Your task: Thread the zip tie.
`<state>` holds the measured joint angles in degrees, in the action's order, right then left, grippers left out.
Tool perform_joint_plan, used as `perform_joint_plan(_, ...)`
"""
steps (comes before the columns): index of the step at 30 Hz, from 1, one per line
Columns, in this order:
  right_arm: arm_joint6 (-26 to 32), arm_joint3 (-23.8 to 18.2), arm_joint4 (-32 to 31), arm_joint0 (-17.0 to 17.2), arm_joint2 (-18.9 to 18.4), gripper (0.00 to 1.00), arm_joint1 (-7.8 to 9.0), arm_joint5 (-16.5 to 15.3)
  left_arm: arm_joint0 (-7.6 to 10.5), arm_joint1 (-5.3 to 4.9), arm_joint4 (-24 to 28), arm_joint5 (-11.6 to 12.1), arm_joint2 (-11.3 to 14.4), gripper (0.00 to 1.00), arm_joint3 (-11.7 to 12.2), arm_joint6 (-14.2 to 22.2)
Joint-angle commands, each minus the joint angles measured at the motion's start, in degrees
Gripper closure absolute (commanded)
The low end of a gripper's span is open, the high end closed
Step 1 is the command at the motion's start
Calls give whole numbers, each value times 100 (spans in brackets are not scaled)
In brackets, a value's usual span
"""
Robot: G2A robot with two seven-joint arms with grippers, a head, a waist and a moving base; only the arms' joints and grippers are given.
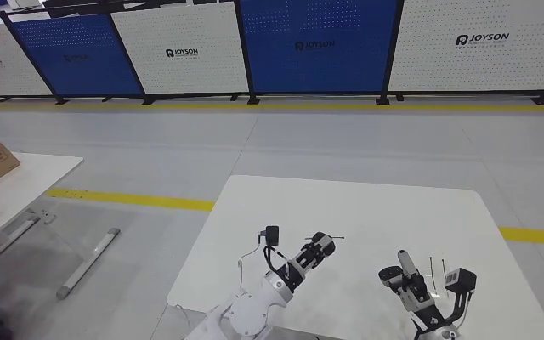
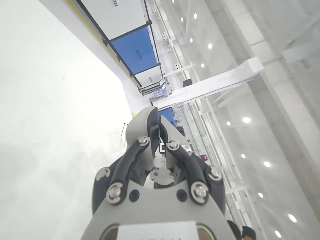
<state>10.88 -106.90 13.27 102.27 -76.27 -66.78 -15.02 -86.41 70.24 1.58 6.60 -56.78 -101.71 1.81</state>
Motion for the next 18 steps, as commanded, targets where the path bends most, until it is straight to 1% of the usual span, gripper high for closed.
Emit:
perform_joint_plan(1,0,0,0,0,0,0,0,0,36,6,-243,-110,88,100,53,26)
perform_joint_plan(2,0,0,0,0,0,0,0,0,51,9,-342,-172,124,100,84,22)
perform_joint_plan(5,0,0,0,0,0,0,0,0,104,7,-680,-368,240,100,172,170)
perform_joint_plan(7,0,0,0,0,0,0,0,0,77,18,-515,-335,224,100,153,94)
perform_joint_plan(18,0,0,0,0,0,0,0,0,77,18,-515,-335,224,100,153,94)
